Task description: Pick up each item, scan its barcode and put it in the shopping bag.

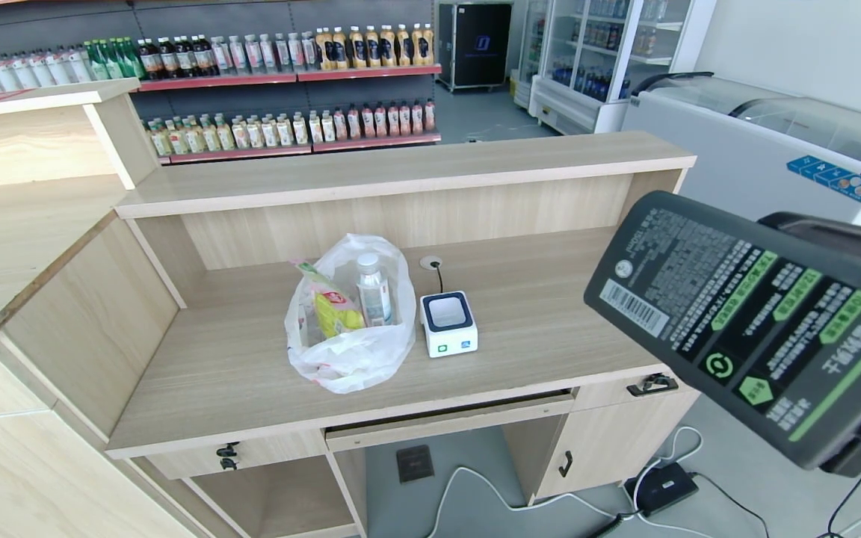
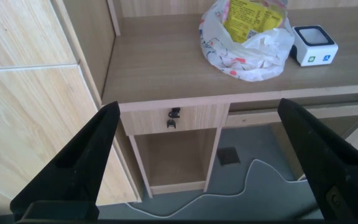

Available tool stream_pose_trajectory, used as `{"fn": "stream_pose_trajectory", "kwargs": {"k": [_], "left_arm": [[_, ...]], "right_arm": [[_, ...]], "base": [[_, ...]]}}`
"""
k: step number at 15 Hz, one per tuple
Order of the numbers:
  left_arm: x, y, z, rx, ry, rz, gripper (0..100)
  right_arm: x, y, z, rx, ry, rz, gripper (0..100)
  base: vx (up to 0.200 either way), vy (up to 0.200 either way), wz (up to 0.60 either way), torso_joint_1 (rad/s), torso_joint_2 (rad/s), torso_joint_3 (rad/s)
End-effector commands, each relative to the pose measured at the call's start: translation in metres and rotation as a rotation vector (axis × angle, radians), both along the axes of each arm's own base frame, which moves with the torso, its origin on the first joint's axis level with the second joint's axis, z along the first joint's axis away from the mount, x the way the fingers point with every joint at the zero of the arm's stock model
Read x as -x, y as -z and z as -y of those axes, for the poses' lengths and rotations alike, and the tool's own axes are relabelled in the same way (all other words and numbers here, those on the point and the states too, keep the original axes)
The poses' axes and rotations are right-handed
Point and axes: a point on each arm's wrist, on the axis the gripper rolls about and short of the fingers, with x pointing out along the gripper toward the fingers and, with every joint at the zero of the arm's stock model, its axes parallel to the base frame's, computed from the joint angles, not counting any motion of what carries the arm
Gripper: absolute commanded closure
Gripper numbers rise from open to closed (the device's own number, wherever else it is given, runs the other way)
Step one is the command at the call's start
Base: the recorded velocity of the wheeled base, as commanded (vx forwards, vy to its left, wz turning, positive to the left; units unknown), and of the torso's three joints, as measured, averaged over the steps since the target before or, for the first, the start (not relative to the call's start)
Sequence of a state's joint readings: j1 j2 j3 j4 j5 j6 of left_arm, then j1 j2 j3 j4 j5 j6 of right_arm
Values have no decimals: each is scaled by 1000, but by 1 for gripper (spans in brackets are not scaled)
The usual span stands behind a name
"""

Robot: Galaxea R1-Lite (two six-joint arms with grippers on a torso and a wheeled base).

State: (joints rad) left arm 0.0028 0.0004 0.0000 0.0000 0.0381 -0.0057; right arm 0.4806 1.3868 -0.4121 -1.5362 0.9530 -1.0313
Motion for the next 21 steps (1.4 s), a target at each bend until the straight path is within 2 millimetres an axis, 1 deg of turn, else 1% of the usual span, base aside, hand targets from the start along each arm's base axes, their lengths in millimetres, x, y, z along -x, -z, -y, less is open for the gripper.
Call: {"fn": "stream_pose_trajectory", "kwargs": {"k": [1,2,3,4,5,7,9,10,12,14,15,17,18,19,21], "left_arm": [[0,0,0,0,-1,0,0],[0,0,0,0,-1,0,0],[0,0,0,0,-1,0,0],[0,0,0,0,-1,0,0],[0,0,0,0,-1,0,0],[0,0,0,0,-1,0,0],[0,0,0,0,-1,0,0],[0,0,0,0,-1,0,0],[0,0,0,0,-1,0,0],[0,0,0,0,-1,0,0],[0,0,0,0,-1,0,0],[0,0,0,0,1,0,0],[0,0,0,0,-1,0,0],[0,0,0,0,-1,0,0],[0,0,0,0,1,0,0]], "right_arm": [[-3,-15,0,-41,71,-36,100],[-6,-30,0,-89,142,-123,100],[-8,-41,1,-128,187,-176,100],[-8,-41,1,-128,187,-176,100],[-17,-70,3,-294,355,-339,100],[-31,-82,16,-465,525,-520,100],[-43,-80,33,-535,675,-646,100],[-48,-78,43,-562,713,-714,100],[-55,-76,56,-614,750,-758,100],[-65,-70,73,-679,797,-822,100],[-70,-65,80,-705,822,-863,100],[-80,-51,99,-731,927,-941,100],[-82,-47,103,-737,945,-966,100],[-82,-39,109,-760,967,-1023,100],[-77,-24,116,-789,1003,-1079,100]], "base": [[0,0,0,0,0,0],[0,0,0,0,0,0],[0,0,0,0,0,0],[0,0,0,0,0,0],[0,0,0,0,0,0],[0,0,0,0,0,0],[0,0,0,0,0,0],[0,0,0,0,0,0],[0,0,0,0,0,0],[0,0,0,0,0,0],[0,0,0,0,0,0],[0,0,0,0,0,0],[0,0,0,0,0,0],[0,0,0,0,0,0],[0,0,0,0,0,0]]}}
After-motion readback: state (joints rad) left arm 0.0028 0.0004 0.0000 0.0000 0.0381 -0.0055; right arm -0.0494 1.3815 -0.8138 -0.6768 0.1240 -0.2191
